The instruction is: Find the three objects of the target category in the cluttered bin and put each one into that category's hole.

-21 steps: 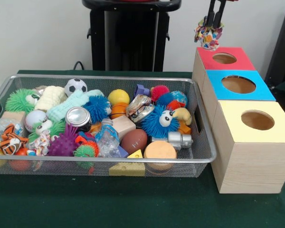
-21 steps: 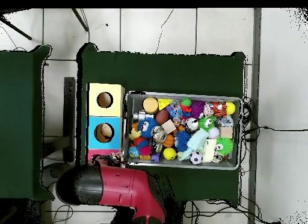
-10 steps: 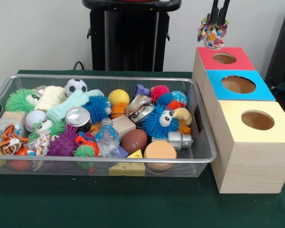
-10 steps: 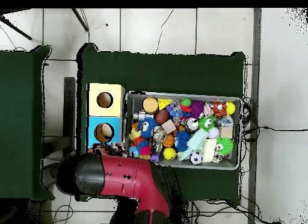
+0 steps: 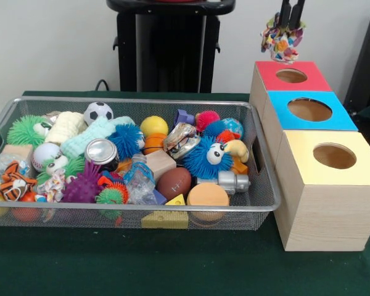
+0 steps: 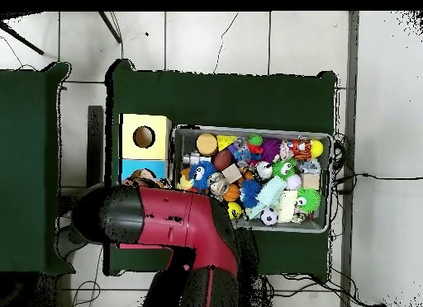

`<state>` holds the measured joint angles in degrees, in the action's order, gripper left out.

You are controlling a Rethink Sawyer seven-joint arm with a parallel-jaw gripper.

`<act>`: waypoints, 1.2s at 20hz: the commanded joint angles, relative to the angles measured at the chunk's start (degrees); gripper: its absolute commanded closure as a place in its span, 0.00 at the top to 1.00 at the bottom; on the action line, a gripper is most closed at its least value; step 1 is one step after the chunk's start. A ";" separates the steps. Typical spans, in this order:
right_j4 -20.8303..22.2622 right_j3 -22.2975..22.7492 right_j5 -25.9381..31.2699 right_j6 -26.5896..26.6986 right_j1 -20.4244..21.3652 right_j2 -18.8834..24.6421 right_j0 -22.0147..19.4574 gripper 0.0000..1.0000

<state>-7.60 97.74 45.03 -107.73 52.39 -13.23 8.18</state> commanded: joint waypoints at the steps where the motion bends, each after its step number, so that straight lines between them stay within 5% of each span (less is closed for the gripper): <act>1: 0.82 -8.25 5.87 -10.22 -5.55 2.83 -0.34 0.00; 8: 0.37 -11.45 3.45 -14.67 -9.80 1.14 2.55 0.00; 24: -1.59 -11.84 1.09 -13.93 -12.98 0.62 2.02 0.00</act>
<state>-7.74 86.23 45.56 -107.77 42.14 -13.35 11.43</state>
